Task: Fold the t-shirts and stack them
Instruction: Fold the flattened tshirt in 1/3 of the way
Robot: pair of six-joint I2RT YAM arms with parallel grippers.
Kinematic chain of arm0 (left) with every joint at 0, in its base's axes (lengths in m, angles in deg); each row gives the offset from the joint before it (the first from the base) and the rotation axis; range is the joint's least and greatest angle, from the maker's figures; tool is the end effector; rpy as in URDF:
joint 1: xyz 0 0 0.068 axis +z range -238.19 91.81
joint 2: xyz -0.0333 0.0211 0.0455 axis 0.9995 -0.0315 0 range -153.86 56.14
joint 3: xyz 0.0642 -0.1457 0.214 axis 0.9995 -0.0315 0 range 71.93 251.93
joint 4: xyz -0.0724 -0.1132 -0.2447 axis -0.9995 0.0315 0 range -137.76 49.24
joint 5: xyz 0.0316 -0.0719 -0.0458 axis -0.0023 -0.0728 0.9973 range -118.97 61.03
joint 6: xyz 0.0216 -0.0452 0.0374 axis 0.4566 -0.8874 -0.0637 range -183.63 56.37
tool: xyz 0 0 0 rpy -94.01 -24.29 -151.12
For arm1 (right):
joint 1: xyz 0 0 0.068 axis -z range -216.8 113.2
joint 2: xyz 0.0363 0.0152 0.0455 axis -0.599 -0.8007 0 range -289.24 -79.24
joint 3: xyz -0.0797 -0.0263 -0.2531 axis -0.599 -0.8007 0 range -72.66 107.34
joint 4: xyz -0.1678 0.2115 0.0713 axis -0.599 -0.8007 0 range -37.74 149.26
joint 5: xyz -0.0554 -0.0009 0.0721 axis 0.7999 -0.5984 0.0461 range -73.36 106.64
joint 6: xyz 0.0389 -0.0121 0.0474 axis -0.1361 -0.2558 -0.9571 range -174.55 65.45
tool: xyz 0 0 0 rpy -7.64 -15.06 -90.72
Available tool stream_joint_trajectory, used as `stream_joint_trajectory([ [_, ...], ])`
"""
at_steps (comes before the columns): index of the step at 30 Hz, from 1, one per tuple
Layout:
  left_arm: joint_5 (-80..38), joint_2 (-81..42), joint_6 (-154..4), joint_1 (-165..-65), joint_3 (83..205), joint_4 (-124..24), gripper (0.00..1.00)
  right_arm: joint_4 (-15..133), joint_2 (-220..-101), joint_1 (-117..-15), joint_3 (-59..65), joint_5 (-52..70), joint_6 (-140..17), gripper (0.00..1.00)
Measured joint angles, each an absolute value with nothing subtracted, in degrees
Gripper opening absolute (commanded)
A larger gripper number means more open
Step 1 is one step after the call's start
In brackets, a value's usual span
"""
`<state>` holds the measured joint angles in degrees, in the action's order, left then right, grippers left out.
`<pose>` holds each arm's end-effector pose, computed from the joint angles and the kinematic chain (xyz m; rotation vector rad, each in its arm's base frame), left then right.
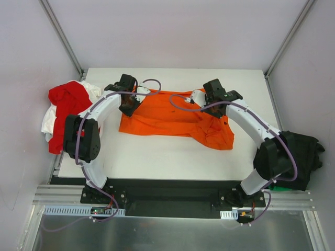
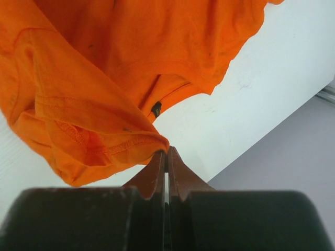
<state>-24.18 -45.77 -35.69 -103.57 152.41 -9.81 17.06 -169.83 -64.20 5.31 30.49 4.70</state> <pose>0.3872 -0.1104 0.2206 0.9877 2.4067 -0.0301 0.3270 0.1567 0.2738 -1.6894 1.9354 -0.5231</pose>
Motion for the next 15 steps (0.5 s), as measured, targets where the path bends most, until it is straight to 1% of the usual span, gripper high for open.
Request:
stream_joint_trajectory([
  [7, -24.74, -47.06, -35.51, -103.46, 154.18, -9.78, 0.00, 19.88, -178.11, -61.57, 8.92, 30.27, 6.90, 0.01],
  [15, -25.03, -49.84, -35.45, -103.46, 156.44, -9.78, 0.00, 22.40, -183.88, -59.74, 11.67, 30.31, 8.17, 0.01],
])
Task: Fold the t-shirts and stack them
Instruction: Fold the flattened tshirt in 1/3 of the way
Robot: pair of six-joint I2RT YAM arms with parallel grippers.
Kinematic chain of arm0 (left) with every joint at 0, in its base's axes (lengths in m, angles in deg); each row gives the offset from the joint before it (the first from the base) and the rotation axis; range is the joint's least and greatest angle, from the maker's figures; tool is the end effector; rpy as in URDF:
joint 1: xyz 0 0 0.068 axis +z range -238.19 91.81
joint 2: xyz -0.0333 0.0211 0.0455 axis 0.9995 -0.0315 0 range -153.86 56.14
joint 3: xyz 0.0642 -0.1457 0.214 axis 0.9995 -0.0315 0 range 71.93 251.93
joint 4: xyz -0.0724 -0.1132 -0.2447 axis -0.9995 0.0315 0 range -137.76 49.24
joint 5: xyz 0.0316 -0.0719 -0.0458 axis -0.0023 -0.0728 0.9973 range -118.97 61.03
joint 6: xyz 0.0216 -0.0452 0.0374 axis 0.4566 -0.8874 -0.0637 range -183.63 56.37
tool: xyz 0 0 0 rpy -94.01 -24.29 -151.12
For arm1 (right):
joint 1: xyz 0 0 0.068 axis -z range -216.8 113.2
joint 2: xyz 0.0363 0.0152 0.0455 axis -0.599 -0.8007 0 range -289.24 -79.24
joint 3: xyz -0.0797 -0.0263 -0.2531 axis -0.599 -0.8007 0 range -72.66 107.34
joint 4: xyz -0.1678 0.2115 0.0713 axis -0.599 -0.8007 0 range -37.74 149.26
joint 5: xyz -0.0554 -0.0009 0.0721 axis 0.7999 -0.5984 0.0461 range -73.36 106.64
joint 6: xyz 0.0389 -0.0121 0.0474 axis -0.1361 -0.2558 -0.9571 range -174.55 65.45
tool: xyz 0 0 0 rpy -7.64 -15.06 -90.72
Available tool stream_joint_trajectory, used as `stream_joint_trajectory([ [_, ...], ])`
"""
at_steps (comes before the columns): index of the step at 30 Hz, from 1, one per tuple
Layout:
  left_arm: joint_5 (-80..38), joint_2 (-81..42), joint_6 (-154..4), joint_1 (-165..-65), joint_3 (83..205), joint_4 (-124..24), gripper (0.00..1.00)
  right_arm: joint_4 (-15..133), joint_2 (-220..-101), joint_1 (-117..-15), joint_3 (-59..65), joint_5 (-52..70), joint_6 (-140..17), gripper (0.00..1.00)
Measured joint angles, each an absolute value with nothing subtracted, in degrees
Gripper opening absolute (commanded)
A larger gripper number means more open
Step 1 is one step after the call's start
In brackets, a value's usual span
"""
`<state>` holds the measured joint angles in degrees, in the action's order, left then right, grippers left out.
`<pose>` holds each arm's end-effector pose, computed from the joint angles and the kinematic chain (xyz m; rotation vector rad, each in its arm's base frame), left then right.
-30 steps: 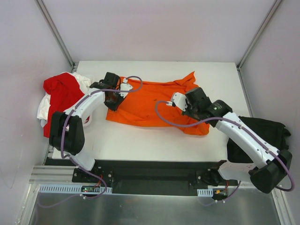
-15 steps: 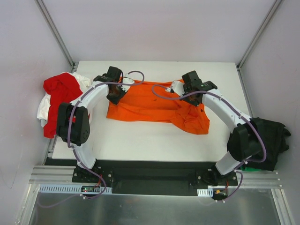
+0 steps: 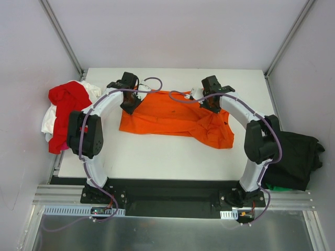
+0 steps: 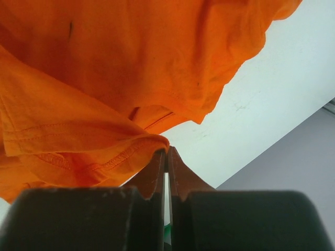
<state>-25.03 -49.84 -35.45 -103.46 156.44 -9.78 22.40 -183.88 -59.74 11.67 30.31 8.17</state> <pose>0.4046 -0.1136 0.2159 0.9866 2.4102 -0.0089 0.3898 0.1528 0.2264 -1.7179 1.9898 -0.5593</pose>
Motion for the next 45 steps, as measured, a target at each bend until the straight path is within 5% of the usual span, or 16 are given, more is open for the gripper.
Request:
stream_joint_trajectory([
  [45, -28.57, -51.76, -30.88, -103.50, 158.84, -9.81, 0.00, 27.69, -194.44, -57.31, 15.04, 32.80, 10.47, 0.01],
])
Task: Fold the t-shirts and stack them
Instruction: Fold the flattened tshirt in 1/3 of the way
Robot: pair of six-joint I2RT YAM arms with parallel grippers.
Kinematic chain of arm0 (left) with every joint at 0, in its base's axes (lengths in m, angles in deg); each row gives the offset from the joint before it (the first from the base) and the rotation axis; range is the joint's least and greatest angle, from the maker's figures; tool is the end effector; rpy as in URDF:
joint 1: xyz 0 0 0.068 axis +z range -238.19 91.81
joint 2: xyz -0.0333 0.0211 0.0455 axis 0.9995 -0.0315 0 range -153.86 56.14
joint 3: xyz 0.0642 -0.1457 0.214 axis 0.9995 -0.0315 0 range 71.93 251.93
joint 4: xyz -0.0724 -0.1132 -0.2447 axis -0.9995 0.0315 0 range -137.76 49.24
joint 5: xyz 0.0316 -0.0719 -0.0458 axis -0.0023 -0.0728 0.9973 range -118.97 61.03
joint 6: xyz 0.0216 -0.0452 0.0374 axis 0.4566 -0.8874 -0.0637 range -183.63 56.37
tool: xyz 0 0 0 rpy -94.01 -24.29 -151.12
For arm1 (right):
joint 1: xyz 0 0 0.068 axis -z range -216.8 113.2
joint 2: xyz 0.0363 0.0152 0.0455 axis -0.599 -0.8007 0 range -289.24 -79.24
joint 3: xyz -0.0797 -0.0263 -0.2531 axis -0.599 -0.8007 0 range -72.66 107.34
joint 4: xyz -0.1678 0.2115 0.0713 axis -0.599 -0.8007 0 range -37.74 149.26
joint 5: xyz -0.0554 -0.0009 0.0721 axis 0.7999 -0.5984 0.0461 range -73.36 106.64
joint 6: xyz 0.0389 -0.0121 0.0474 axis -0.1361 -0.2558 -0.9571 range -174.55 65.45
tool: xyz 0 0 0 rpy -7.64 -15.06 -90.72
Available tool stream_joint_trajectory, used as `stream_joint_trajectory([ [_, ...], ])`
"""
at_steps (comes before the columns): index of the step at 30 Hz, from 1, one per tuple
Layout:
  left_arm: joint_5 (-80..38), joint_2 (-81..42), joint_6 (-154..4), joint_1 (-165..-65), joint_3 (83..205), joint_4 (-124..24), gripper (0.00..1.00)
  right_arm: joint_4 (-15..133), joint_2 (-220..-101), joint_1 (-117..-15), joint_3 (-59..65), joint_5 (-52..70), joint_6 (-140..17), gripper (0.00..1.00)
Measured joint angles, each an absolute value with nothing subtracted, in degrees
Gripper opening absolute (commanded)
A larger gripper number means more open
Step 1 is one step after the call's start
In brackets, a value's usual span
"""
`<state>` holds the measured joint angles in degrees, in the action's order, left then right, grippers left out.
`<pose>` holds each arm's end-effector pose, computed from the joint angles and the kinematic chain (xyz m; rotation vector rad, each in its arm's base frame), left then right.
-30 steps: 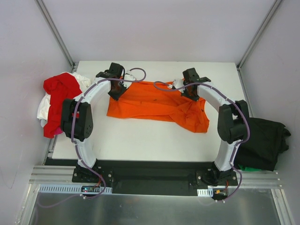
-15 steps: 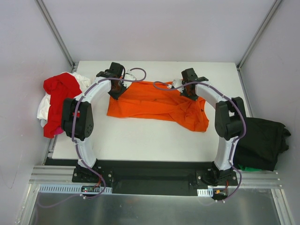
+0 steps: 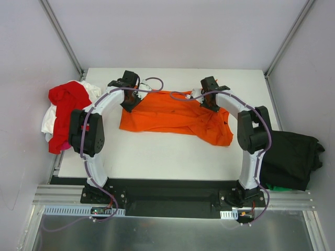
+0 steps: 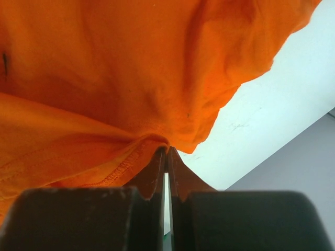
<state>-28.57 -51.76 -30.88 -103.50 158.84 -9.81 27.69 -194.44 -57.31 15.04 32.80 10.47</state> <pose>0.4145 -0.1136 0.2161 1.0621 2.3762 0.1008 0.4288 0.1463 0.1753 -1.7406 2.0370 -0.6322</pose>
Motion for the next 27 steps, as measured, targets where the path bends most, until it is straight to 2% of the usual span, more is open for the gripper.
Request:
stream_joint_trajectory([
  [27, -29.07, -53.53, -30.84, -103.53, 157.55, -9.76, 0.00, 26.51, -197.96, -60.48, 25.81, 36.39, 12.24, 0.01],
])
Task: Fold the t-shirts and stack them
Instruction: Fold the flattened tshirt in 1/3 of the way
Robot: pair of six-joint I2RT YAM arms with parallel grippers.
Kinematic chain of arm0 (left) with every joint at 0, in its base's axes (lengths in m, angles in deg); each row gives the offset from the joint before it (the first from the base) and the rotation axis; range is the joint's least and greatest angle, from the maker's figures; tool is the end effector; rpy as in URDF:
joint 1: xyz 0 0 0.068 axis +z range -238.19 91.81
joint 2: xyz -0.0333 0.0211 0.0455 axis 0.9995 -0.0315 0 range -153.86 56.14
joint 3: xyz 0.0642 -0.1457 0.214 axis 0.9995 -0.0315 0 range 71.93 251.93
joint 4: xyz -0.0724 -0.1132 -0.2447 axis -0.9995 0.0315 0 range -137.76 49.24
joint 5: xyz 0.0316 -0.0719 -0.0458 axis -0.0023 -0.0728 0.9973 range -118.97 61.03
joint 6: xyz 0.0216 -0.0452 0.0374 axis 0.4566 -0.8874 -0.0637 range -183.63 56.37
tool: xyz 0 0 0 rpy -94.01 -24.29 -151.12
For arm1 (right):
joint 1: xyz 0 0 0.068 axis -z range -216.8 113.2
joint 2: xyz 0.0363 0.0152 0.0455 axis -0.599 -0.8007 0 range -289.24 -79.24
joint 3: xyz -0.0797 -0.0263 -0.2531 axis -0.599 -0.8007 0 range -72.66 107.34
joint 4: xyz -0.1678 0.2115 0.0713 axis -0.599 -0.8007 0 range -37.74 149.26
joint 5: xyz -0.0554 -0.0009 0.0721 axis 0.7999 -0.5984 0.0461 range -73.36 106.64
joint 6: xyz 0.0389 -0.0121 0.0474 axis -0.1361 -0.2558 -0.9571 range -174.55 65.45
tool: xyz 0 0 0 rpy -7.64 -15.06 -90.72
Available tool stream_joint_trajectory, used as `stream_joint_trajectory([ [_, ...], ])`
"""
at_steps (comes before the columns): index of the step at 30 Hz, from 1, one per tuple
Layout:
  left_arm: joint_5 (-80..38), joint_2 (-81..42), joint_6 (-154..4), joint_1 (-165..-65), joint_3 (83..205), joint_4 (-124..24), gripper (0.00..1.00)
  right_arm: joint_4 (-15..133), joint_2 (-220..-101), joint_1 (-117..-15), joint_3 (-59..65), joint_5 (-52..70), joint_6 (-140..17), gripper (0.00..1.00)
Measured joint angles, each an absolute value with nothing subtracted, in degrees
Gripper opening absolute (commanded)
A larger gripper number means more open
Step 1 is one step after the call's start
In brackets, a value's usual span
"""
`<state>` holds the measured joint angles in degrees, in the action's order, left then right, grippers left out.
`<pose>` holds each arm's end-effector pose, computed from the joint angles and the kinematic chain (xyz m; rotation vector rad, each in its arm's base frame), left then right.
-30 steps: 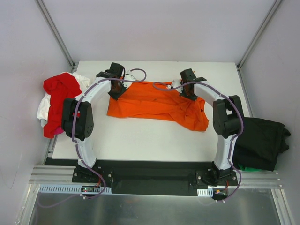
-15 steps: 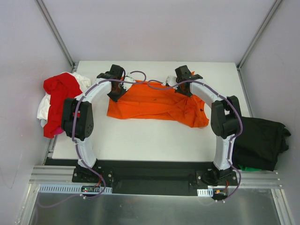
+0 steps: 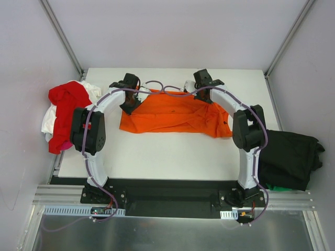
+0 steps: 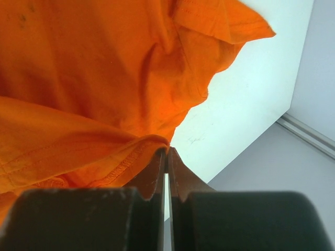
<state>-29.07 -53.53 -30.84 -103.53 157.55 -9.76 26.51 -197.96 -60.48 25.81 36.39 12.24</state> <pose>0.4139 -0.1132 0.1961 1.0831 2.4270 0.1027 0.4492 0.1795 0.2095 -1.7185 1.9153 -0.7317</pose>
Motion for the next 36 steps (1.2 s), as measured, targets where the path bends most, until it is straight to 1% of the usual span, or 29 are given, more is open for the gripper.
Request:
stream_joint_trajectory([
  [4, -29.07, -53.64, -30.81, -103.53, 157.59, -9.76, 0.00, 26.53, -199.53, -60.48, 25.73, 37.13, 12.43, 0.01],
  [7, -29.09, -53.84, -30.84, -103.53, 157.77, -9.76, 0.00, 26.92, -199.86, -60.48, 24.81, 37.50, 12.50, 0.05],
  [8, -29.14, -54.01, -30.81, -103.53, 157.94, -9.74, 0.00, 27.14, -199.86, -60.46, 24.44, 37.68, 12.56, 0.10],
  [10, -29.29, -54.36, -30.81, -103.55, 158.45, -9.74, 0.00, 27.62, -199.86, -60.46, 23.80, 38.07, 12.67, 0.15],
  [11, -29.38, -54.49, -30.81, -103.57, 158.73, -9.74, 0.00, 27.88, -199.86, -60.46, 23.45, 38.27, 12.63, 0.20],
  [13, -29.55, -54.67, -30.84, -103.57, 159.39, -9.70, 0.00, 28.45, -199.86, -60.42, 22.62, 38.53, 12.70, 0.25],
  [15, -29.62, -55.04, -30.84, -103.57, 160.55, -9.74, 0.00, 28.98, -199.86, -60.37, 21.64, 38.73, 12.81, 0.36],
  [16, -29.73, -55.21, -30.84, -103.57, 161.03, -9.78, 0.00, 29.11, -199.84, -60.35, 21.16, 38.77, 12.76, 0.47],
  [17, -29.90, -55.32, -30.84, -103.59, 161.51, -9.78, 0.00, 29.17, -199.84, -60.35, 20.76, 38.86, 12.70, 0.52],
  [18, -30.19, -55.39, -30.86, -103.59, 161.83, -9.78, 0.05, 29.39, -199.81, -60.31, 20.37, 38.95, 12.63, 0.55],
  [19, -30.62, -55.41, -30.84, -103.59, 162.16, -9.76, 0.06, 29.52, -199.75, -60.29, 19.93, 39.03, 12.63, 0.59],
  [20, -31.06, -55.48, -30.81, -103.59, 162.40, -9.78, 0.08, 29.70, -199.62, -60.29, 19.50, 39.19, 12.70, 0.60],
  [24, -32.74, -55.52, -30.66, -103.59, 162.67, -9.85, 0.26, 30.35, -198.11, -60.20, 17.51, 39.49, 12.63, 0.67],
  [25, -33.01, -55.52, -30.62, -103.59, 162.64, -9.85, 0.34, 30.33, -197.78, -60.15, 17.31, 39.54, 12.59, 0.70],
  [27, -33.55, -55.52, -30.38, -103.59, 162.58, -9.89, 0.45, 30.68, -196.67, -60.02, 16.70, 39.62, 12.52, 0.73],
  [28, -33.66, -55.52, -30.44, -103.59, 162.40, -10.11, 0.57, 30.79, -195.97, -59.91, 16.44, 39.60, 12.43, 0.78],
  [29, -33.73, -55.52, -30.36, -103.59, 162.10, -10.35, 0.60, 30.96, -195.33, -59.83, 16.26, 39.62, 12.35, 0.81],
  [31, -33.77, -55.52, -30.22, -103.57, 161.20, -10.81, 0.63, 31.69, -194.13, -59.65, 15.78, 39.65, 12.13, 0.86],
  [32, -33.79, -55.52, -30.33, -103.57, 160.85, -10.86, 0.67, 31.95, -193.43, -59.63, 15.58, 39.65, 11.91, 0.89],
  [34, -33.79, -55.52, -30.44, -103.57, 160.59, -11.14, 0.73, 32.54, -192.30, -59.52, 15.54, 39.65, 11.30, 0.96],
  [35, -33.77, -55.50, -30.62, -103.57, 160.59, -11.40, 0.78, 32.93, -191.88, -59.43, 15.54, 39.62, 10.93, 0.97],
  [36, -33.77, -55.48, -30.88, -103.57, 160.59, -11.88, 0.80, 33.43, -191.42, -59.28, 15.54, 39.60, 10.27, 0.98],
])
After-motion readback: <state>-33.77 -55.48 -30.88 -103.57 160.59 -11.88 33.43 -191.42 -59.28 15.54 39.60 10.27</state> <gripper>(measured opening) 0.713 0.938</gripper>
